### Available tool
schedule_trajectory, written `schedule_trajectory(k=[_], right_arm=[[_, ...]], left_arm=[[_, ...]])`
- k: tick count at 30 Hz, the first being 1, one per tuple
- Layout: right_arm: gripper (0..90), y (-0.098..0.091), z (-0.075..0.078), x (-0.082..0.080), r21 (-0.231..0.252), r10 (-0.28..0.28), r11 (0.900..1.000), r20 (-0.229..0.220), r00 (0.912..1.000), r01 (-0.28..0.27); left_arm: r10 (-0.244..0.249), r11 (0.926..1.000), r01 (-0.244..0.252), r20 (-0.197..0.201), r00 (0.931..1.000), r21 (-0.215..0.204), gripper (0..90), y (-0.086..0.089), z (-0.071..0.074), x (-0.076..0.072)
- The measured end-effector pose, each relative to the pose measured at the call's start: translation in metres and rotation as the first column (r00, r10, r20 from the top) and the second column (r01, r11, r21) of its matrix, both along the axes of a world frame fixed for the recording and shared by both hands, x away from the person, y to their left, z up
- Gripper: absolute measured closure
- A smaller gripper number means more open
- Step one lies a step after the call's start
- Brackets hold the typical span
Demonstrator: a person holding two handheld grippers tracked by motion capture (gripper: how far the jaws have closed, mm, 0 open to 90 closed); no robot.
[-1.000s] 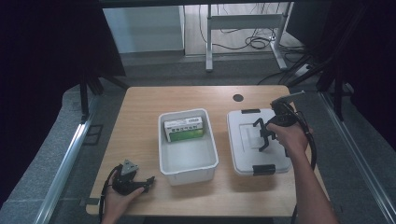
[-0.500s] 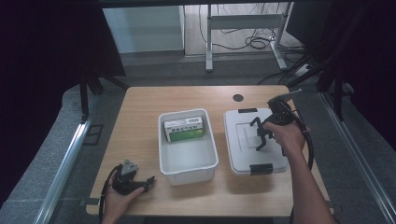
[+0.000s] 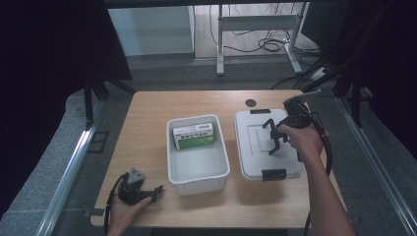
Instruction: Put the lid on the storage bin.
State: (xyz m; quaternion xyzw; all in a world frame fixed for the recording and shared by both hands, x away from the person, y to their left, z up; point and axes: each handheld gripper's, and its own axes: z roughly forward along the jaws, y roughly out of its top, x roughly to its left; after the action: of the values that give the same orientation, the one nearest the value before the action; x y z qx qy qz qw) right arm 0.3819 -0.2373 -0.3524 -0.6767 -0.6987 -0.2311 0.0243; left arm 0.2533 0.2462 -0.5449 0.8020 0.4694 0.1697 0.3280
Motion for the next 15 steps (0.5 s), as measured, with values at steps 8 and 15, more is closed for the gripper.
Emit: schedule_trajectory(k=[8, 15], right_arm=[[85.3, 0.006, 0.013, -0.002, 0.021, 0.006, 0.9998, 0.019, 0.9998, -0.006], [85.3, 0.014, 0.02, -0.001, 0.034, 0.022, 0.9991, 0.02, 0.9995, -0.023]], left_arm=[[0.0, 1.0, 0.0, -0.001, 1.0, 0.0, 12.9, 0.0, 0.0, 0.0], [0.001, 1.0, -0.001, -0.001, 1.0, 0.0, 12.9, 0.0, 0.0, 0.0]])
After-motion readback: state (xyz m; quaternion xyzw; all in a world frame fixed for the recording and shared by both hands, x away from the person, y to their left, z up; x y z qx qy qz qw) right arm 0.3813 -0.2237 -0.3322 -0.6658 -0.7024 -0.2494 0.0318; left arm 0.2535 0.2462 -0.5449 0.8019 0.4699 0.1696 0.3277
